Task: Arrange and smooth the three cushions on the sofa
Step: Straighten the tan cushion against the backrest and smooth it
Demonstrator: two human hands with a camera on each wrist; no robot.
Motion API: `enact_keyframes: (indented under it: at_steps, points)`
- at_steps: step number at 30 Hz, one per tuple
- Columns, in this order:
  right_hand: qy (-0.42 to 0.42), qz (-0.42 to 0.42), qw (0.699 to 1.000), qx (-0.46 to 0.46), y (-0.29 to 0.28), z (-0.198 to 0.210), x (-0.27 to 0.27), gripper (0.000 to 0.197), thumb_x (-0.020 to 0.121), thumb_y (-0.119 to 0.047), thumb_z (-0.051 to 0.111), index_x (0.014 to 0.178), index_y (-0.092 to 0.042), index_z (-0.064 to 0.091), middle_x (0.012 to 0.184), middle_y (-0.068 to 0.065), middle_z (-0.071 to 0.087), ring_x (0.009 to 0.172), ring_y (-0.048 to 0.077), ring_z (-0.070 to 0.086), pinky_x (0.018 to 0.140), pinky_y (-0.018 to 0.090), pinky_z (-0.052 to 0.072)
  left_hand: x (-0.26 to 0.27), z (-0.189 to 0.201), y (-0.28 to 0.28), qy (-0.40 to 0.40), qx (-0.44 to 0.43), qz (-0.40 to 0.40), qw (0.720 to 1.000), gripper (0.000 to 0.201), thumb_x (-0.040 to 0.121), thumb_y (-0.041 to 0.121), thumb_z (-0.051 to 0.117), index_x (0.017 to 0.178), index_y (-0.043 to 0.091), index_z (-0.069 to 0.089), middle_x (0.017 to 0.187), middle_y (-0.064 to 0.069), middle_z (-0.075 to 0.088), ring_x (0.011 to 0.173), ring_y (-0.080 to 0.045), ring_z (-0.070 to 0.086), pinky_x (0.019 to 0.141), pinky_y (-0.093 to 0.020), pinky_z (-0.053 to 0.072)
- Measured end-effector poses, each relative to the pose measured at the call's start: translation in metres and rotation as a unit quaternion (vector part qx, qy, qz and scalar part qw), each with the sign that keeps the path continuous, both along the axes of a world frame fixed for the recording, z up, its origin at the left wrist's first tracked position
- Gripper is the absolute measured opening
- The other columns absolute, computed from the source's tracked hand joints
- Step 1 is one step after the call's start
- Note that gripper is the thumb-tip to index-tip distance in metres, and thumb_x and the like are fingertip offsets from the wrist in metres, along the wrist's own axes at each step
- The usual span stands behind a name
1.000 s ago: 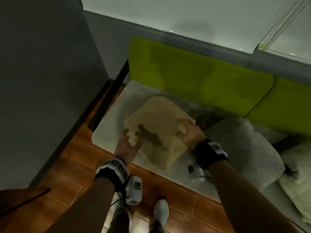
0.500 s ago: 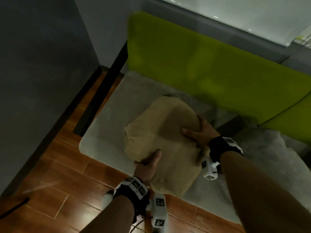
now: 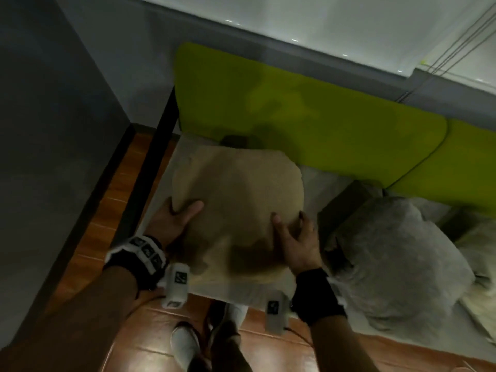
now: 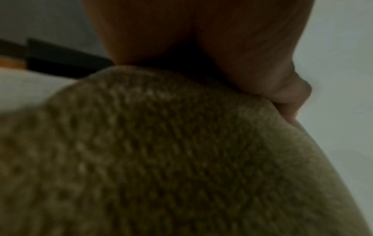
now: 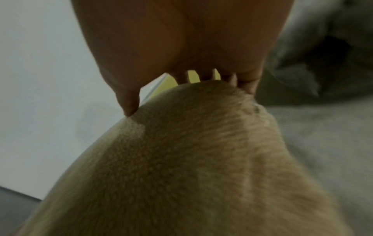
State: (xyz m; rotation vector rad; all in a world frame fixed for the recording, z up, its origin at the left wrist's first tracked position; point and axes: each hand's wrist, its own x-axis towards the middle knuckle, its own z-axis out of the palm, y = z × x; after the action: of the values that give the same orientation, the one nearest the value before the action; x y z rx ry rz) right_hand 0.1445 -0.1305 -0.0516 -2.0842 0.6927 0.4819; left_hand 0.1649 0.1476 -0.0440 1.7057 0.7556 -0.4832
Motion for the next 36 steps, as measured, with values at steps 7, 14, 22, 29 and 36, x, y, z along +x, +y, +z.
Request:
enact_keyframes:
  at_steps: [7,14,22,29,36]
  points:
    - [0.04,0.033,0.996,0.075,0.006,-0.041,-0.009,0.091,0.076,-0.079,0.064,0.152,-0.05,0.023,0.157,-0.003,0.03,0.139,0.031,0.042,0.11,0.052,0.044,0.037,-0.026,0.023,0.06,0.058,-0.067,0.994,0.084,0.081,0.061,0.066,0.15,0.022,0.039,0.149,-0.008,0.048,0.132,-0.034,0.049,0.106,-0.042,0.04]
    - [-0.013,0.093,0.994,0.052,-0.034,-0.058,-0.018,0.066,0.085,-0.078,0.052,0.139,-0.041,0.049,0.134,-0.003,0.055,0.108,0.011,0.06,0.09,0.036,0.055,0.027,-0.049,0.048,0.028,0.1,-0.038,0.994,0.061,0.082,0.066,0.063,0.137,0.041,0.054,0.135,0.006,0.057,0.124,-0.023,0.053,0.104,-0.043,0.044]
    - [-0.019,0.088,0.994,-0.058,-0.032,-0.084,-0.062,0.016,0.094,-0.009,0.065,0.105,-0.021,0.069,0.099,-0.001,0.067,0.095,0.019,0.066,0.082,0.028,0.051,-0.033,-0.079,0.084,0.023,0.081,0.072,0.994,0.021,0.091,0.005,0.06,0.11,0.012,0.063,0.103,-0.013,0.063,0.094,-0.029,0.059,0.088,-0.044,0.049]
    - [0.055,-0.09,0.98,0.166,0.023,-0.093,-0.074,0.027,0.1,-0.011,0.056,0.112,-0.034,0.063,0.113,-0.003,0.069,0.112,0.025,0.066,0.098,0.044,0.056,-0.06,-0.091,0.074,0.116,-0.008,-0.02,0.993,0.016,0.09,-0.006,0.057,0.099,0.007,0.062,0.099,-0.017,0.067,0.097,-0.031,0.064,0.086,-0.036,0.053]
    - [0.09,-0.167,0.965,0.178,0.037,-0.099,-0.08,0.031,0.106,-0.022,0.044,0.134,-0.025,0.057,0.118,0.003,0.063,0.104,0.021,0.064,0.088,0.039,0.058,-0.053,-0.102,0.07,0.102,-0.024,-0.011,0.994,0.048,0.096,-0.008,0.045,0.143,0.003,0.046,0.145,-0.026,0.049,0.08,-0.009,0.057,0.08,-0.03,0.055]
